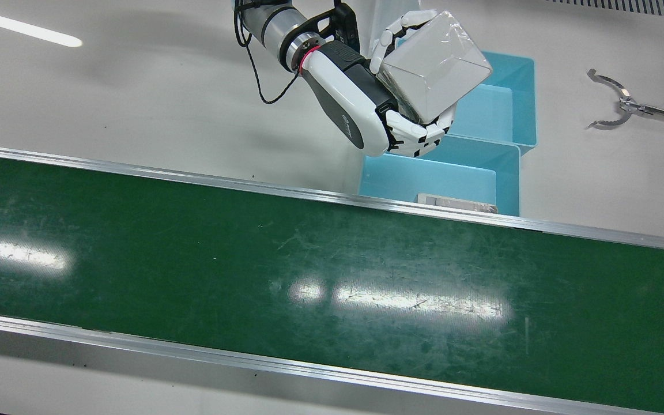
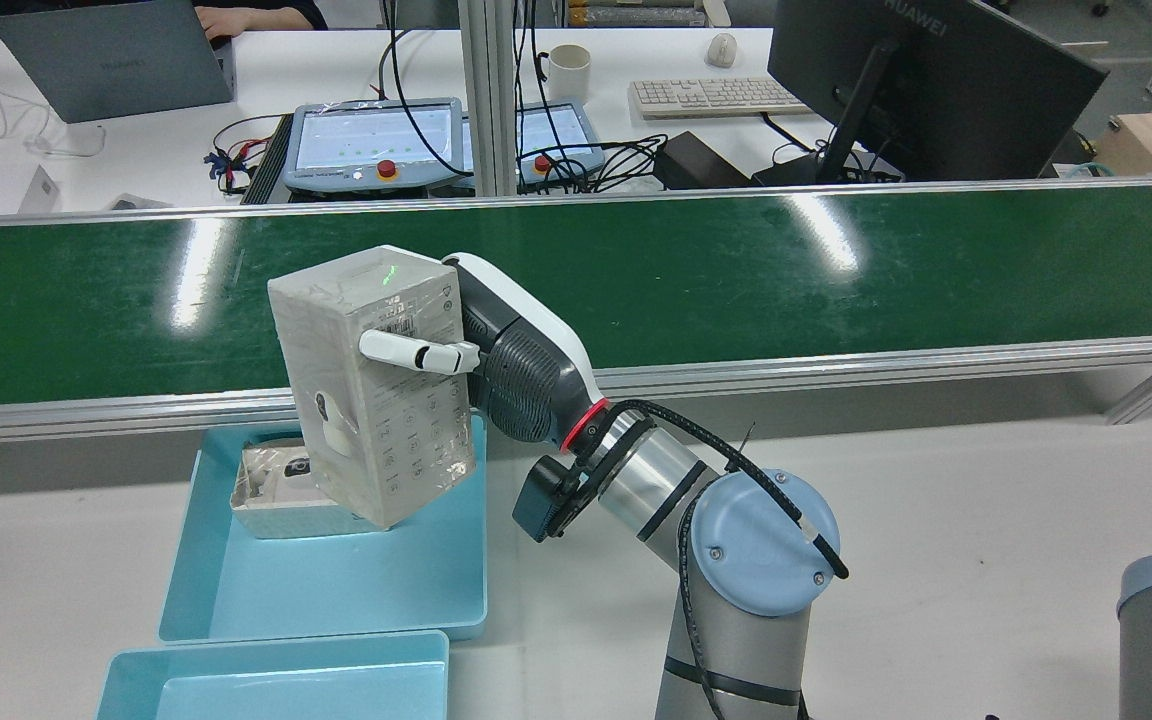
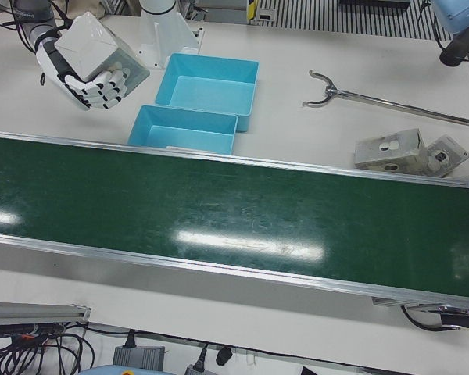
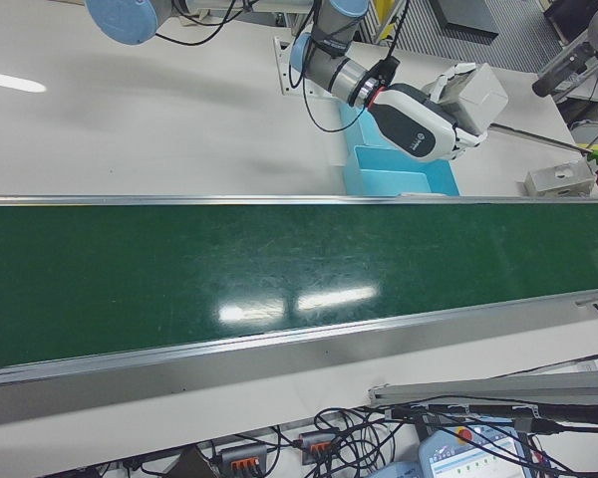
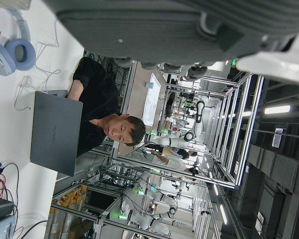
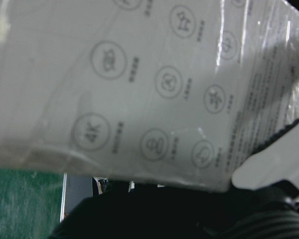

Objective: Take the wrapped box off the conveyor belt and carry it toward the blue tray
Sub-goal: 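Carry the box toward the blue tray nearer the robot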

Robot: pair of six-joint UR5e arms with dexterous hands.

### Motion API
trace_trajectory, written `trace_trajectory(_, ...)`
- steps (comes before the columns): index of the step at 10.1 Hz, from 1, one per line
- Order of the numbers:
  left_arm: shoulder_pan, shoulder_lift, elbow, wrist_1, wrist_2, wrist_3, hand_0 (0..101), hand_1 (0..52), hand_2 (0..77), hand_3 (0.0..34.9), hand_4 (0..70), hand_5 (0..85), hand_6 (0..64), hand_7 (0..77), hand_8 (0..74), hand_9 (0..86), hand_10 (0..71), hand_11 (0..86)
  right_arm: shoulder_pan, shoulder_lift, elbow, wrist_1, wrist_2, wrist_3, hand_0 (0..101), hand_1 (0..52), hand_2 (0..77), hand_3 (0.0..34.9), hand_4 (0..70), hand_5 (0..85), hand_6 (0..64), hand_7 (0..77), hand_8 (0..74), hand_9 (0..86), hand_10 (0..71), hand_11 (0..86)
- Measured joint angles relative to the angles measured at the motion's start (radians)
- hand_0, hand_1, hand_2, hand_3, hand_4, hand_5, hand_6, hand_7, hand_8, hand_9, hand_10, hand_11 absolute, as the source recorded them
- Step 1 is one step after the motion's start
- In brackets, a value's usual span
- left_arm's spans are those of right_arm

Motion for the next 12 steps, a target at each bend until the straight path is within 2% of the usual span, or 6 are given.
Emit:
trace_trajectory(3, 0.000, 0.000, 0.000, 0.000, 0.000, 0.000, 0, 0.0, 1.1, 0.0, 0.0, 1.1, 0.0, 0.5, 0.0, 0.0, 0.5, 0.0, -0.008, 0.000, 0.001, 0.018, -0.004, 0.000, 46, 3.3, 21.8, 0.0, 15.8, 55.6, 42.5, 37.1, 40.9, 45.8, 6.0, 9.8)
trace_trajectory(7, 0.000, 0.000, 0.000, 0.000, 0.000, 0.000, 0, 0.0, 1.1, 0.0, 0.0, 1.1, 0.0, 0.0, 0.0, 0.0, 0.0, 0.0, -0.009, -0.002, 0.001, 0.021, -0.004, 0.001, 49, 8.7, 21.3, 5.2, 15.3, 51.3, 33.8, 33.3, 9.3, 20.2, 0.5, 4.9)
trace_trajectory(8, 0.000, 0.000, 0.000, 0.000, 0.000, 0.000, 0, 0.0, 1.1, 0.0, 0.0, 1.1, 0.0, 0.0, 0.0, 0.0, 0.5, 0.0, -0.009, -0.002, 0.001, 0.021, -0.004, 0.002, 50, 19.6, 22.9, 19.5, 6.0, 26.7, 16.4, 14.7, 0.0, 1.6, 2.2, 4.4)
trace_trajectory(9, 0.000, 0.000, 0.000, 0.000, 0.000, 0.000, 0, 0.0, 1.1, 0.0, 0.0, 1.1, 0.0, 0.0, 0.0, 0.0, 0.0, 0.0, -0.009, -0.003, 0.001, 0.021, -0.004, 0.002, 50, 19.6, 22.9, 19.5, 6.0, 26.7, 16.4, 14.7, 0.0, 1.6, 2.2, 4.4)
trace_trajectory(10, 0.000, 0.000, 0.000, 0.000, 0.000, 0.000, 0, 0.0, 0.5, 0.0, 0.0, 1.1, 0.0, 0.0, 0.0, 0.0, 0.0, 0.0, -0.009, -0.004, 0.001, 0.021, -0.004, 0.002, 49, 16.4, 21.8, 23.3, 4.9, 12.0, 1.1, 7.1, 0.0, 1.6, 1.6, 4.4)
trace_trajectory(12, 0.000, 0.000, 0.000, 0.000, 0.000, 0.000, 0, 0.0, 1.1, 0.0, 0.0, 1.1, 0.0, 0.0, 0.0, 0.0, 0.5, 0.0, -0.009, -0.005, 0.001, 0.021, -0.004, 0.002, 49, 16.9, 18.0, 25.5, 4.9, 2.7, 3.8, 7.1, 0.0, 1.6, 2.7, 4.9)
